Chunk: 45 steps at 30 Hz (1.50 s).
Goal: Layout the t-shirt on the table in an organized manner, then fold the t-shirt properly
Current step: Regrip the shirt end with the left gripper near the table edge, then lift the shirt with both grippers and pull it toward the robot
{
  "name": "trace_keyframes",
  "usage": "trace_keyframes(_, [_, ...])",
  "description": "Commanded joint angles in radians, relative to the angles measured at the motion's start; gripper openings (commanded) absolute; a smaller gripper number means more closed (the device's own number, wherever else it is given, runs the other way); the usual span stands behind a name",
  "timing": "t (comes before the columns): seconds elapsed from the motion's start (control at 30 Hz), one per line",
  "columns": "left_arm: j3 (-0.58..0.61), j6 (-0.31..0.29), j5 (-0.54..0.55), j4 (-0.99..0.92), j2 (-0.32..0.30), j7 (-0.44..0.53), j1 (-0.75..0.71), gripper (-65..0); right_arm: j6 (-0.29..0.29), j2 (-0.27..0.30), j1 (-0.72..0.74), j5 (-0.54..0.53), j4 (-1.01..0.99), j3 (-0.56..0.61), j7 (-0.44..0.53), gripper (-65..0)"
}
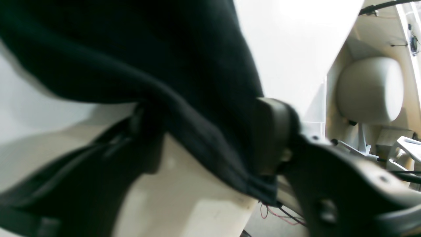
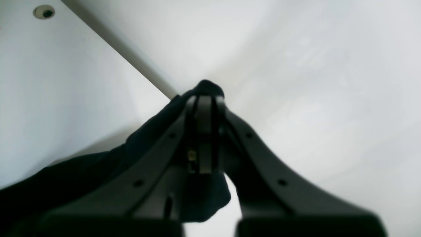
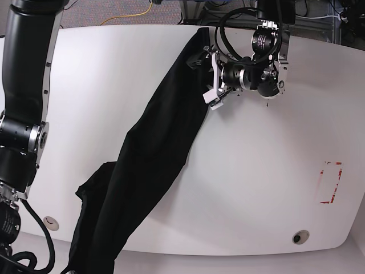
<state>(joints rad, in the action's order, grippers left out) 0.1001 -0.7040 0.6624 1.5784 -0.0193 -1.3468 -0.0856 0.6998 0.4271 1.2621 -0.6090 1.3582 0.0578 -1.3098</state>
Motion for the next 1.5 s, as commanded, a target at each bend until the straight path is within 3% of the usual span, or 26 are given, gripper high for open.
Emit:
trace_keyframes(0.0, [0.000, 0.006, -0.033, 0.003, -0.003, -0.036, 0.017, -43.6, -0.002, 0.009, 0.043, -0.010, 0.011, -0.008, 0.031, -65.0])
trace_keyframes(0.13, [0.000, 0.006, -0.057, 0.004, -0.005, -0.036, 0.031, -61.5, -0.002, 0.009, 0.043, -0.010, 0.011, -0.008, 0.031, -65.0])
trace_keyframes(0.2, [0.000, 0.006, -0.074, 0.007, -0.005, -0.036, 0.036, -65.0, -0.002, 0.009, 0.043, -0.010, 0.011, -0.008, 0.031, -65.0])
trace_keyframes(0.47, [-0.012, 0.006, -0.103, 0.010, -0.006, -0.036, 0.068, -65.0, -0.002, 0.008, 0.043, -0.010, 0.011, -0.008, 0.031, -65.0])
trace_keyframes(0.73, [-0.175, 0.006, -0.105, 0.109, -0.018, -0.036, 0.142, -65.0, -0.002, 0.006, 0.043, -0.010, 0.011, -0.009, 0.032, -65.0])
trace_keyframes(1.17, [-0.307, 0.006, -0.099, 0.293, -0.179, -0.041, 0.402, -65.0, -0.002, 0.022, 0.028, -0.001, 0.007, -0.054, 0.037, -65.0])
trace_keyframes(1.47, [-0.435, 0.006, -0.100, 0.293, -0.302, -0.041, 0.723, -65.0, -0.002, 0.046, 0.003, 0.091, 0.007, -0.055, 0.089, -65.0])
